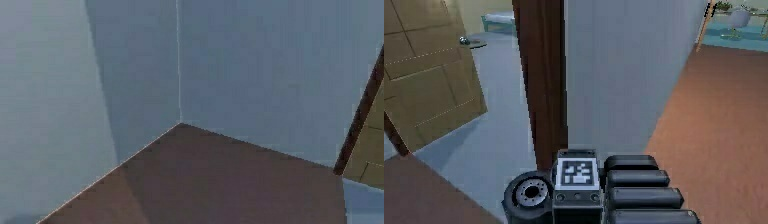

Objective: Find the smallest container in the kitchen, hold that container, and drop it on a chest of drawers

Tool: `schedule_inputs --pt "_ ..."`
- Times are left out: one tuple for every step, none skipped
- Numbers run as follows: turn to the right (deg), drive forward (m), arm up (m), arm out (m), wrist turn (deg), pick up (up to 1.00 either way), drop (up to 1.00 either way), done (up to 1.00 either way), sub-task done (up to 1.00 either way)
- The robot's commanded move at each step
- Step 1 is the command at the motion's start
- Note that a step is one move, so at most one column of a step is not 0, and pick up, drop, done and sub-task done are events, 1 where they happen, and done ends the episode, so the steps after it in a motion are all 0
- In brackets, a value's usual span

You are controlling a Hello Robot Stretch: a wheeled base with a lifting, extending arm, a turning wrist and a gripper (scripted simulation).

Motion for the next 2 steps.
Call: schedule_inputs --pt "45.0 0.0 0.0 0.0 0.0 0.0 0.0 0.0 0.0" --pt "0.0 0.85 0.0 0.0 0.0 0.0 0.0 0.0 0.0"
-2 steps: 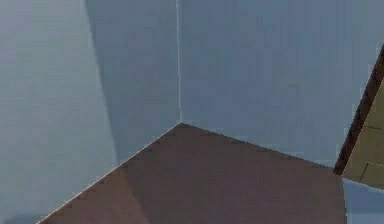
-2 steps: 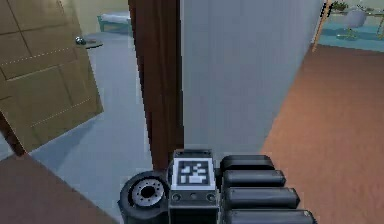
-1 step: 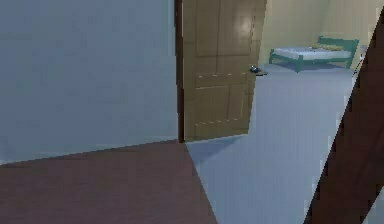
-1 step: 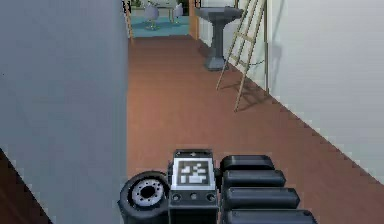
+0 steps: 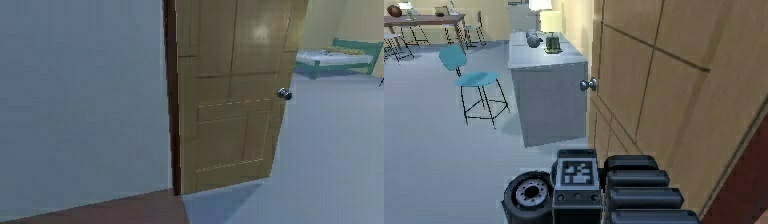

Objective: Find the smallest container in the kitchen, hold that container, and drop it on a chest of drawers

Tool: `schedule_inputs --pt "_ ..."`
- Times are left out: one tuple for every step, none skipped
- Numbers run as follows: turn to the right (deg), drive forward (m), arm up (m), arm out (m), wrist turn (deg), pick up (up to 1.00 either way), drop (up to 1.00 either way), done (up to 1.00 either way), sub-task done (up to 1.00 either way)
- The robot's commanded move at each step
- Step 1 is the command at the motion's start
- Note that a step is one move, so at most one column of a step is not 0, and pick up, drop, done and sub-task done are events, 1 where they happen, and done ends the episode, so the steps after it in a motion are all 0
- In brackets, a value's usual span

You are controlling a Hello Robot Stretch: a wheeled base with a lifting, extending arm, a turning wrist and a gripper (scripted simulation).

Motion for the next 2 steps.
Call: schedule_inputs --pt "45.0 0.0 0.0 0.0 0.0 0.0 0.0 0.0 0.0" --pt "0.0 1.0 0.0 0.0 0.0 0.0 0.0 0.0 0.0"
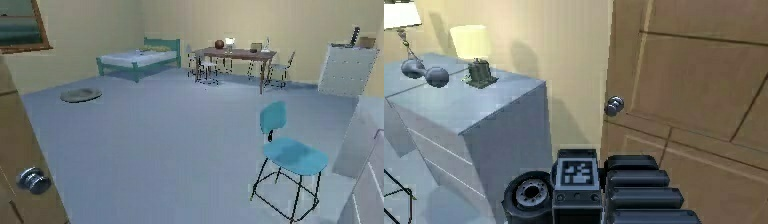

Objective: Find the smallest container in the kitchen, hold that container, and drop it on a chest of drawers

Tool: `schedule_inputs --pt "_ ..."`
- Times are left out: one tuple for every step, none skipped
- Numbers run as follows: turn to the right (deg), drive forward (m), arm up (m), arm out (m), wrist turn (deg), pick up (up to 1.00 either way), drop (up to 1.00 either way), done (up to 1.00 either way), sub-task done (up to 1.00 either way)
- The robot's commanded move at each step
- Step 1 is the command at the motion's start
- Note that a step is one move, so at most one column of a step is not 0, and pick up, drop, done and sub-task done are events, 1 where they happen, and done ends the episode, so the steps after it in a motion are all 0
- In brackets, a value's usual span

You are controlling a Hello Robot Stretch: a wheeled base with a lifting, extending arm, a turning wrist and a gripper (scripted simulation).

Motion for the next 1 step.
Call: schedule_inputs --pt "0.0 0.65 0.0 0.0 0.0 0.0 0.0 0.0 0.0"
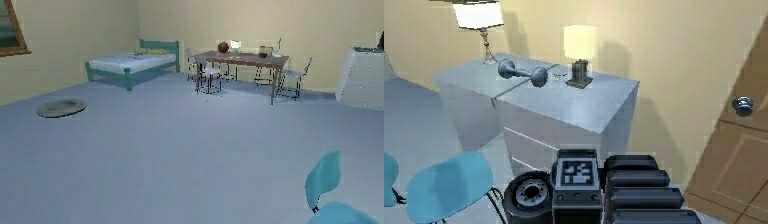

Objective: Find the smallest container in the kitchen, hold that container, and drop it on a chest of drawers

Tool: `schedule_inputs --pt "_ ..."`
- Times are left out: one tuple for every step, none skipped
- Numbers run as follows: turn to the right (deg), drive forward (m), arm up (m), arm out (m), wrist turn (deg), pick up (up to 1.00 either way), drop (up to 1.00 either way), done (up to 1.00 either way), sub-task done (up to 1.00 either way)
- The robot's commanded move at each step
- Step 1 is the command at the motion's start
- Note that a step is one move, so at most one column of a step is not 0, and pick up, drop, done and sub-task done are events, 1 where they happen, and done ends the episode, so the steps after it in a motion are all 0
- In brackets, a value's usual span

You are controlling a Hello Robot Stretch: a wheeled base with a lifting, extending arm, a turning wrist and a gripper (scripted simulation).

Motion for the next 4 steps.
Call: schedule_inputs --pt "-3.0 0.0 0.0 0.0 0.0 0.0 0.0 0.0 0.0" --pt "0.0 0.7 0.0 0.0 0.0 0.0 0.0 0.0 0.0" --pt "30.0 0.0 0.0 0.0 0.0 0.0 0.0 0.0 0.0" --pt "3.0 0.0 0.0 0.0 0.0 0.0 0.0 0.0 0.0"
